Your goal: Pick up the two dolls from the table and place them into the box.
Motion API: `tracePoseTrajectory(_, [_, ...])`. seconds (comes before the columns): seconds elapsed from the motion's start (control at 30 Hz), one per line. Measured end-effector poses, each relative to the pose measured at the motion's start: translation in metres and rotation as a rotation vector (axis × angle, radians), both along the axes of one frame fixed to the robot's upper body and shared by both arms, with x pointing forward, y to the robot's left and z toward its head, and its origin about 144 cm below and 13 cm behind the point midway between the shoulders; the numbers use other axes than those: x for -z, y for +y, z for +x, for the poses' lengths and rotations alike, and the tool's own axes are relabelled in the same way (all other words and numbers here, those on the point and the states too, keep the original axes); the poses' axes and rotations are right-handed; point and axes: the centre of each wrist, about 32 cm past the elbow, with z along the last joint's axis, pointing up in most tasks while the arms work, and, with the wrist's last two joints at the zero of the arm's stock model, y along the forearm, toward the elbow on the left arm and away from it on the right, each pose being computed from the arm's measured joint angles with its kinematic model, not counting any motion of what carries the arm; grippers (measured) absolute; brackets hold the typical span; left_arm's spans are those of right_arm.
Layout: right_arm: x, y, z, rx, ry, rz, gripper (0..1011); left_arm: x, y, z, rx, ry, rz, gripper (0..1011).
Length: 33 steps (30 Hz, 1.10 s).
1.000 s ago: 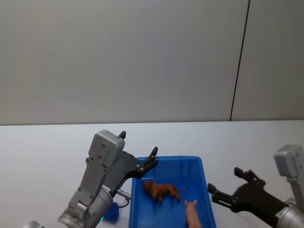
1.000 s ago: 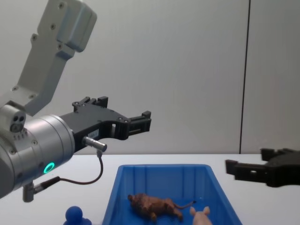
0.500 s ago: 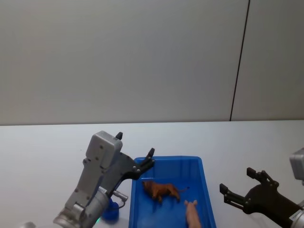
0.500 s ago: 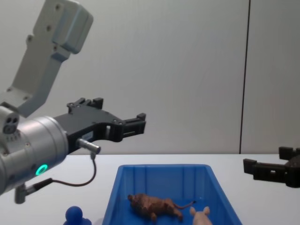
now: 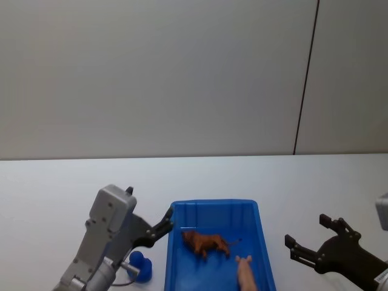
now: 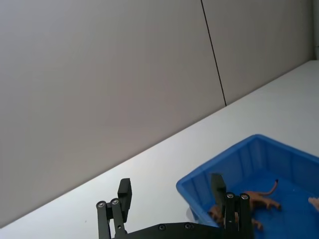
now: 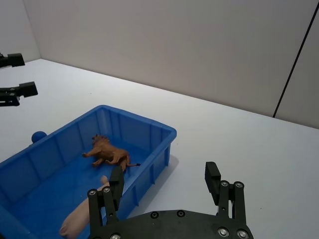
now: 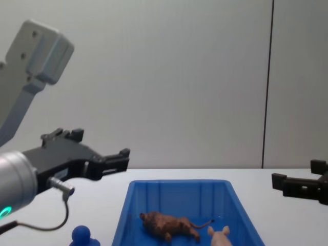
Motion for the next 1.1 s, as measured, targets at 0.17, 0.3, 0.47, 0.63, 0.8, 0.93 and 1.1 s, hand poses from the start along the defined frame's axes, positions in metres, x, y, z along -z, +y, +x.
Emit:
tracePoseTrajectory(0.17, [0.000,-0.001,0.000,0.001,-0.001,0.000,1001,0.009,0.007,-0.005,-0.012,0.030,0.009,1001])
tracePoseTrajectory(0.3, [0.000,-0.001,-0.001,0.002,-0.002,-0.001,1001,0.016,0.011,-0.007,-0.021,0.055,0.010,1001])
tracePoseTrajectory(0.47, [0.000,-0.002,-0.001,0.003,-0.002,-0.001,1001,0.028,0.015,-0.008,-0.025,0.090,0.009,1001])
tracePoseTrajectory(0.63, [0.000,-0.002,-0.001,0.003,-0.003,-0.001,1001,0.038,0.017,-0.008,-0.024,0.118,0.003,1001])
tracePoseTrajectory(0.8, [0.000,-0.002,-0.001,0.003,-0.003,-0.001,1001,0.049,0.020,-0.006,-0.022,0.147,-0.004,1001])
tracePoseTrajectory(0.93, [0.000,-0.002,-0.001,0.003,-0.003,-0.001,1001,0.055,0.022,-0.005,-0.018,0.165,-0.009,1001])
tracePoseTrajectory(1.1, [0.000,-0.002,-0.001,0.003,-0.003,-0.002,1001,0.062,0.023,-0.003,-0.016,0.185,-0.015,1001])
